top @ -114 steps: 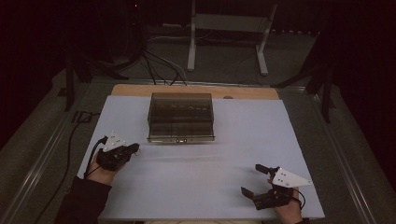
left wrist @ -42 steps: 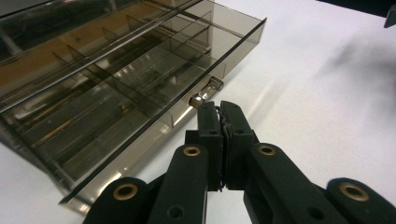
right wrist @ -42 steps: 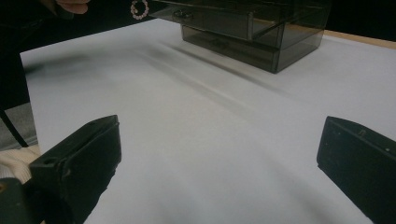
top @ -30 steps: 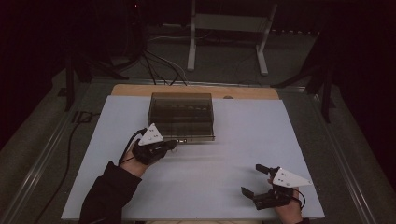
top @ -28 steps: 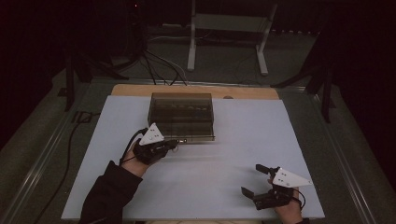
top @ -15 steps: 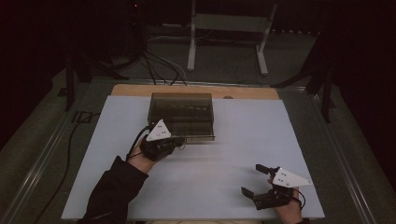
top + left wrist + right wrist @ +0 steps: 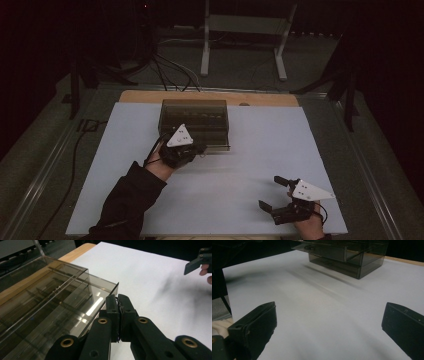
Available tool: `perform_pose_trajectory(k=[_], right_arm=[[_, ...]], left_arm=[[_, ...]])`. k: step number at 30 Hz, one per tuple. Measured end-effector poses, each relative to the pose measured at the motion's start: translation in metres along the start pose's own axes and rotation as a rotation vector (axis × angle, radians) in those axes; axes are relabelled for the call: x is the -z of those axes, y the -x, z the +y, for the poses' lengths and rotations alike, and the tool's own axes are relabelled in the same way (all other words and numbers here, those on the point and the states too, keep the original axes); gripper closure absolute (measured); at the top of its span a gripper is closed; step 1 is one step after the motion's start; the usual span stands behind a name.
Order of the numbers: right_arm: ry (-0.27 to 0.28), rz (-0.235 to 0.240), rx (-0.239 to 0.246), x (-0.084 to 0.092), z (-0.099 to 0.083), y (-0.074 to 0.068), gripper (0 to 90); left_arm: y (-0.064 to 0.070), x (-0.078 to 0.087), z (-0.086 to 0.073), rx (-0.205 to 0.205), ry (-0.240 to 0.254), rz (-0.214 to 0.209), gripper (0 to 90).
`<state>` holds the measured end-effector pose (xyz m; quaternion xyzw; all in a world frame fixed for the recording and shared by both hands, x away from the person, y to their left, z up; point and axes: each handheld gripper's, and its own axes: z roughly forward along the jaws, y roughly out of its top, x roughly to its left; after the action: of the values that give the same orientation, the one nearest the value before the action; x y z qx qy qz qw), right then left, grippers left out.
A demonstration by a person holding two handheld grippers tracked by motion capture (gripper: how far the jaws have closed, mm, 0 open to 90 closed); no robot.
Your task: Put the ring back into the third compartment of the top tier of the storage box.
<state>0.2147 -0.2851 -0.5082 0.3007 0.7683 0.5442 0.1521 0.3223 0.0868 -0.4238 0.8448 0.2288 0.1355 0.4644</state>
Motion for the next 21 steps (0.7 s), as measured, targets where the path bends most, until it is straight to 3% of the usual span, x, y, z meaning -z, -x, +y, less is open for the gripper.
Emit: perform_pose_trajectory(k=[21], right_arm=[[-0.001,0.001,-0.001,0.0,0.0,0.0,0.0]], left_arm=[[0.002,-0.019,0.019,-0.017,0.008,-0.027,90.0]])
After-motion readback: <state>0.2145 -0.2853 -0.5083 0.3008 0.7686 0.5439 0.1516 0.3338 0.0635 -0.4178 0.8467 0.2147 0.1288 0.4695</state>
